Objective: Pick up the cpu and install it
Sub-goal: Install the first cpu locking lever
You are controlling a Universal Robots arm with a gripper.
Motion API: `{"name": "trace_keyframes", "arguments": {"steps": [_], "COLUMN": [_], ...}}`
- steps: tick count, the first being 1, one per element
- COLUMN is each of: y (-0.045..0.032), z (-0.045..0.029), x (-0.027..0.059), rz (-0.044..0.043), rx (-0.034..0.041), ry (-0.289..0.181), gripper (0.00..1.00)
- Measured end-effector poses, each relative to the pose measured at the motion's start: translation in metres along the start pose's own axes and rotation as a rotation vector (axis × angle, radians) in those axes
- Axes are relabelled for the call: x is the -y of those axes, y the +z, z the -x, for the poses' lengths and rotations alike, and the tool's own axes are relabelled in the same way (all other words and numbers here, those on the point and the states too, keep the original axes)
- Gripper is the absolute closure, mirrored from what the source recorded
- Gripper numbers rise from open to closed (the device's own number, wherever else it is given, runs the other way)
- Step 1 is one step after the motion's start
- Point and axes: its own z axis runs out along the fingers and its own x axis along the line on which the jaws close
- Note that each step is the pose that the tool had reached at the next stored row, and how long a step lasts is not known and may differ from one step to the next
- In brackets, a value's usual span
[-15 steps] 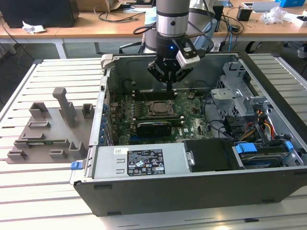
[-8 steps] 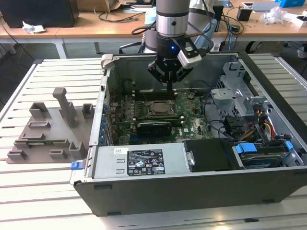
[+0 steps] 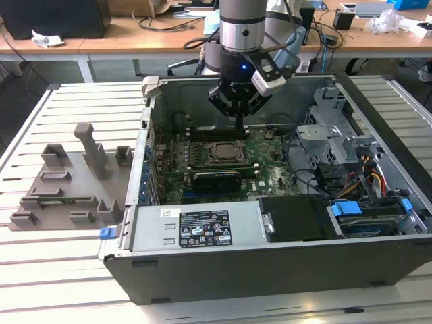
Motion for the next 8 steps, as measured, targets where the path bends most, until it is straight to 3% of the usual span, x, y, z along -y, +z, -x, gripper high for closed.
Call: {"name": "trace_keyframes", "arguments": {"steps": [6, 7, 8], "y": [0.0, -0.0001, 0.0], "z": [0.0, -0.0001, -0.0001], "x": [0.0, 0.0001, 0.0], "rz": [0.0018, 0.0093, 0.0116], "rx": [0.0027, 0.0032, 0.0038], "ry": [-0.04, -0.047, -0.054], "gripper": [0.89, 0.89, 0.89]}}
